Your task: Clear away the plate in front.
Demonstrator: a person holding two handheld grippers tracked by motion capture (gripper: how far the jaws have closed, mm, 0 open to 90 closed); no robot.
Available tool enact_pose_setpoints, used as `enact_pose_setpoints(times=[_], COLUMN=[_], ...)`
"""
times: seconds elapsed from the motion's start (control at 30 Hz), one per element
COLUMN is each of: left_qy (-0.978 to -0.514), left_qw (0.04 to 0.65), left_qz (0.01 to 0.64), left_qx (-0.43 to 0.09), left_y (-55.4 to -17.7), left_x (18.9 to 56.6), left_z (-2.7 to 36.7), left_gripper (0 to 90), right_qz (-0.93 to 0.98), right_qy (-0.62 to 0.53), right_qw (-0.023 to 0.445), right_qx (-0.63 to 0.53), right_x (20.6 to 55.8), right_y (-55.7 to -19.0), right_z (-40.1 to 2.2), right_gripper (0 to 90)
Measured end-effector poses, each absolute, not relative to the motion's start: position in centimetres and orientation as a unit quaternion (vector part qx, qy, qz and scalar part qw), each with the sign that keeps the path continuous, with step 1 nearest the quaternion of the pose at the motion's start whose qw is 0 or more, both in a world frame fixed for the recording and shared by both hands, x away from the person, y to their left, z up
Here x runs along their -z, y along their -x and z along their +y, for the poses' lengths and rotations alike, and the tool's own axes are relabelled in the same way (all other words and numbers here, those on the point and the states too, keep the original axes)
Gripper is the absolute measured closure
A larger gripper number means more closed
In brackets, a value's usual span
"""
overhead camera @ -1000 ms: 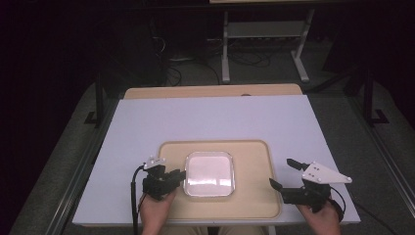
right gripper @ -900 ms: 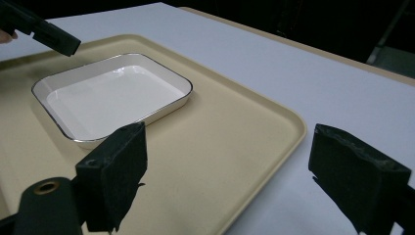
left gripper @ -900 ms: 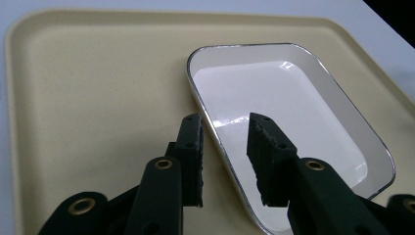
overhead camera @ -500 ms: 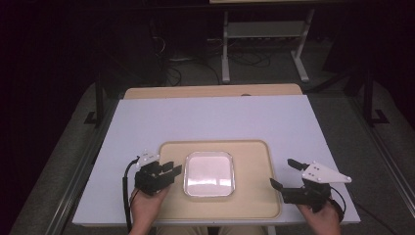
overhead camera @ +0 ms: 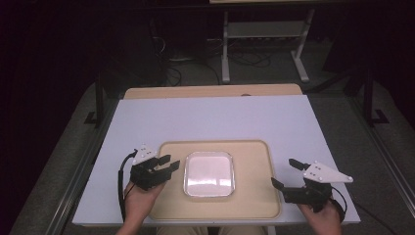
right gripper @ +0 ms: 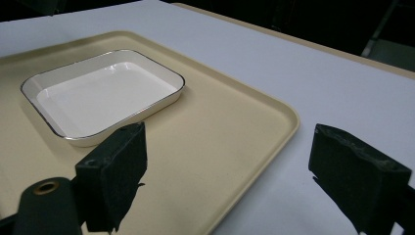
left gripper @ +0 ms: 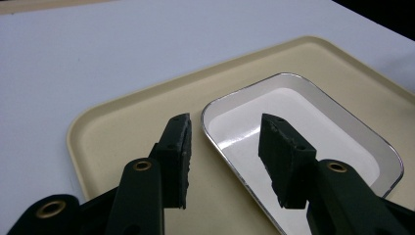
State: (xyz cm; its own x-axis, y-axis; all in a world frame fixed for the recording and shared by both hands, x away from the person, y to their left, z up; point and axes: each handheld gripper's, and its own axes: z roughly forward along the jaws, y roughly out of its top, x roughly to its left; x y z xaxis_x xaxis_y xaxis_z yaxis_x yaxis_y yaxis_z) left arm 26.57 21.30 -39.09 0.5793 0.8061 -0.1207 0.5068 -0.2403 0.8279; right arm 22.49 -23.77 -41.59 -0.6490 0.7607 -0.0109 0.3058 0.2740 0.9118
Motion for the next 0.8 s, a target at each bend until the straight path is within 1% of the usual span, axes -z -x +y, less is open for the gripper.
enact_pose_setpoints(times=[0.33, 0.5, 0.53, 0.8], left_qy=[-0.778, -0.783, -0.783, -0.788], left_qw=[0.442, 0.445, 0.446, 0.454], left_qz=[0.406, 0.394, 0.392, 0.370], left_qx=[-0.184, -0.183, -0.182, -0.192], left_y=[-27.2, -27.5, -27.5, -27.3], left_x=[38.6, 38.5, 38.5, 38.6], left_z=[22.1, 23.0, 23.2, 24.8], left_gripper=[46.5, 44.6, 42.0, 36.6], right_qz=[0.764, 0.763, 0.763, 0.762], right_qy=[-0.351, -0.354, -0.355, -0.357], right_qw=[0.232, 0.232, 0.233, 0.234], right_qx=[-0.489, -0.489, -0.488, -0.487], right_x=[41.6, 41.7, 41.7, 41.7], right_y=[-22.6, -22.6, -22.6, -22.6], right_z=[-23.8, -23.9, -24.0, -24.1], right_gripper=[13.4, 13.4, 13.4, 13.4])
